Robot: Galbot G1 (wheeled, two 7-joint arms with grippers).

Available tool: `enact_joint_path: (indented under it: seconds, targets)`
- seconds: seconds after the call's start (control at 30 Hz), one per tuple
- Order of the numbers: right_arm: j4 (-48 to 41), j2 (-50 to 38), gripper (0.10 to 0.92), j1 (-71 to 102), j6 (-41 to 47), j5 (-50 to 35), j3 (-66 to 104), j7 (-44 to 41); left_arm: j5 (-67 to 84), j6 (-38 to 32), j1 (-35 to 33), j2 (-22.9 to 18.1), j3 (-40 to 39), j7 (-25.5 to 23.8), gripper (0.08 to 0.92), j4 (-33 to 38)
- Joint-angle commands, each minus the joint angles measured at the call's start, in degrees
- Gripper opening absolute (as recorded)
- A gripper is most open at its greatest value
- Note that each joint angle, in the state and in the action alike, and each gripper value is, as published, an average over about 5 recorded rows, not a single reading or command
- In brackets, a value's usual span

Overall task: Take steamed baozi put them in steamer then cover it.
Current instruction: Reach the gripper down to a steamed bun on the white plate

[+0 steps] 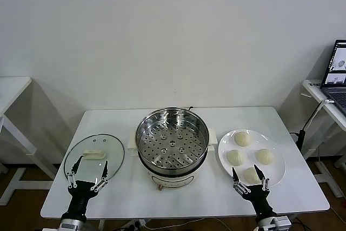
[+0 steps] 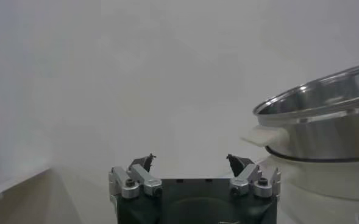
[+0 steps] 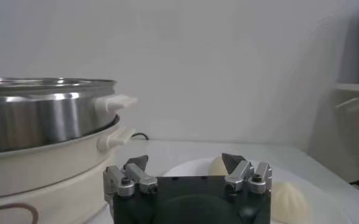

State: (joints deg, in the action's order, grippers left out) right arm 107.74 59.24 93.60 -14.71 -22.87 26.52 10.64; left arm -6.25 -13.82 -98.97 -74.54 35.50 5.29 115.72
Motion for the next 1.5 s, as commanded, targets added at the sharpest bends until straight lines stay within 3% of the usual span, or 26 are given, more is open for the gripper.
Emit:
enact_joint_path:
  seconds: [0.03,0.2,0.4,0.5,0.63,0.87,1.0,1.27,1.5]
  targets:
    - [-0.5,-2.2,0.823,-6.7,2.9,-3.5,2.6,1.0,-0.6,-0.3,-1.0,0.1,-1.2,0.0,0.823,1.9]
    - [-5.2,-8.9,0.823,-19.0,9.3,-13.1,1.0,3.0,-0.9,-0.3,-1.2,0.2,-2.1,0.0,0.823,2.7]
    - [-19.5,-16.6,0.823,-39.0,14.2,-22.0,-9.7,0.8,-1.1,-0.4,-1.1,0.4,-2.8,0.0,0.823,3.3]
    - [-29.5,-19.9,0.823,-49.7,15.5,-24.9,-17.3,-7.1,-1.1,-0.5,-0.9,0.5,-2.9,0.1,0.823,3.4]
    - [-39.3,-22.9,0.823,-59.6,16.2,-24.2,-26.9,-25.5,-1.1,-0.7,-0.7,0.5,-2.9,0.1,0.823,3.4]
    - [-52.6,-23.9,0.823,-76.1,16.2,-8.4,-41.6,-62.0,-1.3,-0.7,-0.8,0.5,-2.7,0.0,0.823,3.4]
    - [-60.3,-21.5,0.823,-86.5,14.2,2.8,-48.8,-75.7,-1.5,-0.6,-0.9,0.2,-2.7,0.1,0.823,3.4]
    - [-70.4,-13.1,0.823,-98.5,10.0,22.3,-56.1,-88.3,-1.5,-0.3,-0.9,-0.2,-2.4,0.1,0.823,3.4]
    - [-75.3,-6.5,0.823,-100.5,6.9,33.5,-57.8,-89.3,-1.5,-0.3,-0.8,-0.4,-2.4,0.1,0.823,3.1]
